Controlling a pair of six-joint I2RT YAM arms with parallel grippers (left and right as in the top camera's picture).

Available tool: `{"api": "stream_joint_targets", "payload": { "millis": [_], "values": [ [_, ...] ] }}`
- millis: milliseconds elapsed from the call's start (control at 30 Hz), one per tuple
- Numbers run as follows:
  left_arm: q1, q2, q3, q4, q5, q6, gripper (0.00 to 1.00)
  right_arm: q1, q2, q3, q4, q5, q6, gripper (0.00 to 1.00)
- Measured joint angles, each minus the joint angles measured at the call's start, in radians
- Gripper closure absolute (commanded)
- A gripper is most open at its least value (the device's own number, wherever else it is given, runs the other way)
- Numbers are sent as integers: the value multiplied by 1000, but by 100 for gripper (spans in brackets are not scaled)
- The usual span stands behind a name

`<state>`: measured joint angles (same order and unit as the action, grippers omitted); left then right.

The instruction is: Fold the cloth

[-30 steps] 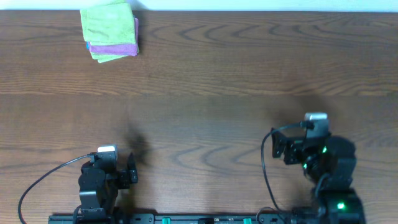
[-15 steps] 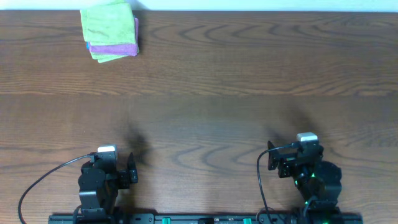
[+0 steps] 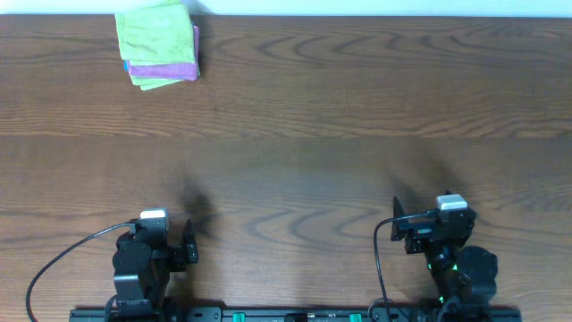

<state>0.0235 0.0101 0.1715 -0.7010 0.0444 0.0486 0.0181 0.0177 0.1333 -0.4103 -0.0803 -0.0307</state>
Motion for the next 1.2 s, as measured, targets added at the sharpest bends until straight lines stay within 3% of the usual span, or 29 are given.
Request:
{"api": "stream_joint_targets", "payload": {
  "millis": [1200],
  "values": [
    [0, 0, 0, 0, 0, 0, 5, 0, -3, 0, 0, 14, -3, 1]
  ]
}}
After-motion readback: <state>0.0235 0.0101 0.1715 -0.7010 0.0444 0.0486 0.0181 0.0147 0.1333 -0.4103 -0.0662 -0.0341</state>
